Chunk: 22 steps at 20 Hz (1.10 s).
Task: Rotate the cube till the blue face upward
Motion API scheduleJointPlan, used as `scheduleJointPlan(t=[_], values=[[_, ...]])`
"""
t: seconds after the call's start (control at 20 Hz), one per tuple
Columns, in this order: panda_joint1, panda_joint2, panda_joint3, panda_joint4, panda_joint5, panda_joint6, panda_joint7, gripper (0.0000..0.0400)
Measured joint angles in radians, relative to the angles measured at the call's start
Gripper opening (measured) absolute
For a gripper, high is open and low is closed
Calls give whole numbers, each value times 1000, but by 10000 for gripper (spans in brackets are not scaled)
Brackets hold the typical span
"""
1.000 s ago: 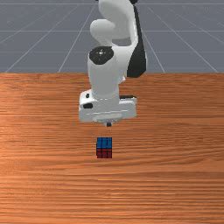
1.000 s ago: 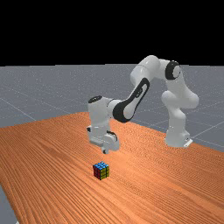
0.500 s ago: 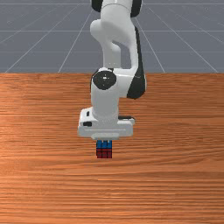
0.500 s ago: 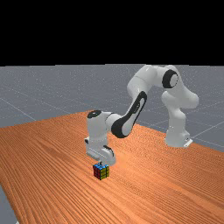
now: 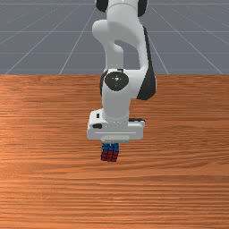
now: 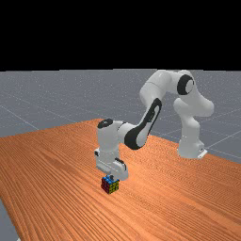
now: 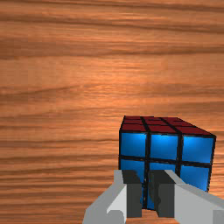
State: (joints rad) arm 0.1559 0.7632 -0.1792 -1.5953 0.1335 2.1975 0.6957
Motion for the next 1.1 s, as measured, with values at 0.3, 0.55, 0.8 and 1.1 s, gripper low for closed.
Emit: scheduleJointPlan(t=[0.3, 0.55, 0.8, 1.1], values=[[73, 5, -1, -1, -40, 14, 56, 9], [96, 27, 15, -9, -41, 14, 61, 0], [98, 29, 10, -12, -50, 9, 60, 0], [97, 37, 10, -6, -48, 14, 62, 0]])
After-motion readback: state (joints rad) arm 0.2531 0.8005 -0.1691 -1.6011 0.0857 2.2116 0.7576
